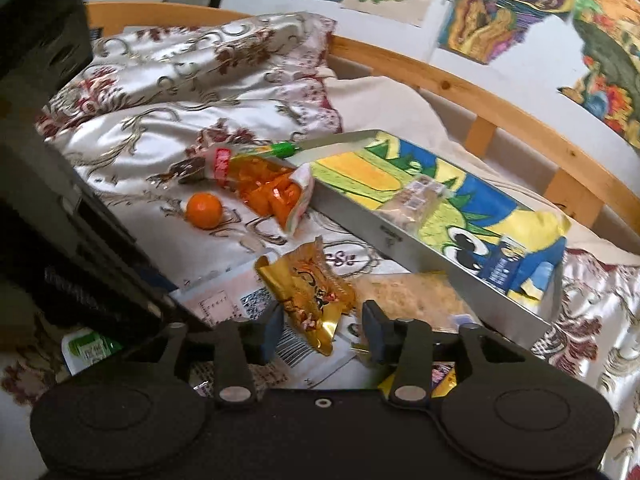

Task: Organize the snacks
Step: 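Lift the gold bag with the right gripper while the left gripper grasps the white printed packet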

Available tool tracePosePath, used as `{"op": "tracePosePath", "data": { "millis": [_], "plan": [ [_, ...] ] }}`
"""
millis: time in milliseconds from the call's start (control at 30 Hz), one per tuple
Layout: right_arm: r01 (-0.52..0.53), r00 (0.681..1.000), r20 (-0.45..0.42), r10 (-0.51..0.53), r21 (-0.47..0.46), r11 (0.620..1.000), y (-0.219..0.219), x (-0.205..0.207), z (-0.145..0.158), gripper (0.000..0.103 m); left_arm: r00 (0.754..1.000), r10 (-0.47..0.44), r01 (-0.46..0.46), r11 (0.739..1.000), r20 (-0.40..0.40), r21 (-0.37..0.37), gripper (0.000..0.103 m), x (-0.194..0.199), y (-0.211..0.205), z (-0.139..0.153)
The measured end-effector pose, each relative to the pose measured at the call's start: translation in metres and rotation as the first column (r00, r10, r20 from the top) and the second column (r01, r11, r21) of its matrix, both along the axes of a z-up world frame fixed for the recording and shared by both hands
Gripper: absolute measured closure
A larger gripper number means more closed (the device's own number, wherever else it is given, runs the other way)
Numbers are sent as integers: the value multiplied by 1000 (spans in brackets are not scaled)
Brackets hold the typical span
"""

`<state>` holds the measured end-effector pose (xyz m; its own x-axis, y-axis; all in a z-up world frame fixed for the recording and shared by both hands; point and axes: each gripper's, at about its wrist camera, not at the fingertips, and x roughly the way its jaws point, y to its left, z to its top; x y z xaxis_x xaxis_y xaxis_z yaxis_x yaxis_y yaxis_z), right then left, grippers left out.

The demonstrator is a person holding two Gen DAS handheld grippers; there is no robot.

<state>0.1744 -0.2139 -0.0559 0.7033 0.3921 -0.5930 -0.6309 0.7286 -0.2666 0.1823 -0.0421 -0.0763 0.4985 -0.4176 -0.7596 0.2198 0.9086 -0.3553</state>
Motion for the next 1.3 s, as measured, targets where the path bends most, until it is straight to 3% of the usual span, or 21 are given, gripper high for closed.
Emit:
{"op": "tracePosePath", "data": {
  "millis": [267,333,400,567,667,733,800,867,967,1000,1033,1133,1300],
  "plan": [
    [-47,997,58,48,-15,999,8,11,-8,57,1000,-11,11,1000,-1,-19,83,0,4,-2],
    [-34,998,50,35,-10,999,7,16,-8,75,1000,-12,12,1000,-1,-20,83,-1,5,-2],
    [-15,999,30,15,10,1000,4,20,-6,84,1000,-16,16,1000,0,-17,83,0,4,-2],
    [37,999,-28,-35,77,996,-4,28,6,85,1000,-22,22,1000,-4,-9,80,3,0,-2],
    [56,997,-61,-48,136,989,-12,32,18,85,999,-35,35,999,-8,-22,71,5,-2,-3],
    [62,995,-84,-48,175,983,-18,35,26,85,998,-53,51,995,-29,-85,54,7,1,-5],
    [69,994,-97,-50,204,976,-24,36,32,85,997,-62,57,992,-40,-117,52,7,2,-6],
    [72,994,-97,-52,216,974,-27,35,35,85,997,-72,69,994,-25,-79,54,5,-3,-6],
    [75,993,-103,-53,224,972,-29,35,36,85,996,-89,88,995,-12,-56,69,5,-7,-4],
    [76,993,-108,-53,226,971,-29,36,35,85,996,-83,83,995,-16,-53,83,6,-5,-3],
    [77,992,-111,-52,227,971,-29,35,35,85,997,-76,75,996,-23,-51,92,7,-4,-3],
    [73,992,-113,-48,226,971,-29,35,35,85,997,-62,60,997,-42,-42,92,7,-2,-2],
    [68,994,-99,-46,232,970,-29,30,39,85,999,-35,35,999,-4,42,97,-2,-16,15]
  ]
}}
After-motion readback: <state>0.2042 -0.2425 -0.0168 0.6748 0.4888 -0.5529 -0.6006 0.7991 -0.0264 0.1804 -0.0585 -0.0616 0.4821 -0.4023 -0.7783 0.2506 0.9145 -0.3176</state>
